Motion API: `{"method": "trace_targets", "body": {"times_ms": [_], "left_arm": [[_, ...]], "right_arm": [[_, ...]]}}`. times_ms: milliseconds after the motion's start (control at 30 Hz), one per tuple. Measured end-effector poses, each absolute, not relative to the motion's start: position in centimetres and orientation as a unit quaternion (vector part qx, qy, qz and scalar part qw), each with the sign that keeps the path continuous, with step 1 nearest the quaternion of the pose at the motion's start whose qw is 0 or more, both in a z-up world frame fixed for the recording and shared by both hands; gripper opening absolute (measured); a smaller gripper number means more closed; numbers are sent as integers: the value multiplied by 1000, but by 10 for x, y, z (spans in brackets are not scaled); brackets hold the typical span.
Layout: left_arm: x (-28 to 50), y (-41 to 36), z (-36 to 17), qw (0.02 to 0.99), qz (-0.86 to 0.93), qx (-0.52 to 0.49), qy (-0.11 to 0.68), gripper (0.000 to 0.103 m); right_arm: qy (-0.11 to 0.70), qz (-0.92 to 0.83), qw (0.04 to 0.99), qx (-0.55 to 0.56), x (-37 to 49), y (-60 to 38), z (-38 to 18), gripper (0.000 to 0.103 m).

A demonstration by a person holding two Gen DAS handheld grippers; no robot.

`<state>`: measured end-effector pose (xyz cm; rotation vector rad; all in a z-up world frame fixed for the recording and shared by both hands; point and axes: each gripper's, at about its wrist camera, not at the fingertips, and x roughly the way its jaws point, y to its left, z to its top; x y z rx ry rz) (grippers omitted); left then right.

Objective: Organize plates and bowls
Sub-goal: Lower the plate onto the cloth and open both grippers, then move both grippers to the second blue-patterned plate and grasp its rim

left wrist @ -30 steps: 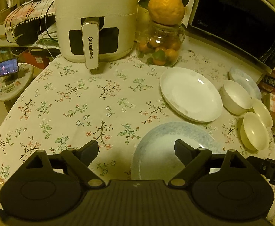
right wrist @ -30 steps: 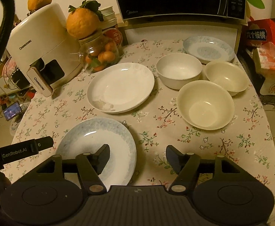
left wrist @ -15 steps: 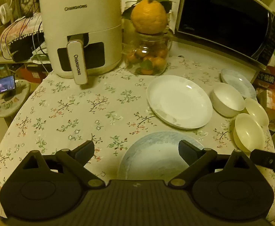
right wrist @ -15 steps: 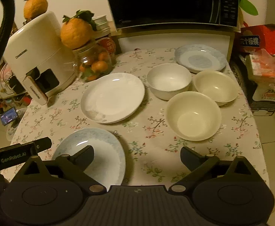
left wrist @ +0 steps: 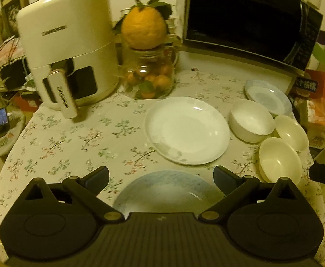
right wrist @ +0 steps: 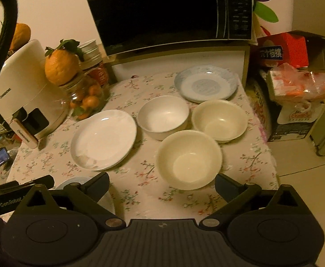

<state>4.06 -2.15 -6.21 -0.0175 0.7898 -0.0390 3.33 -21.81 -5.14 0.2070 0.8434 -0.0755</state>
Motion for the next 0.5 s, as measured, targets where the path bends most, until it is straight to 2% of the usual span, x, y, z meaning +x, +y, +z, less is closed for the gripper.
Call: {"method": "trace_targets", "body": {"times_ms": [500], "left_arm": [[65,-68,-61,914,-63,14,400,101]], "right_arm": [[432,-57,894,107,41,-258,-54,101]]}}
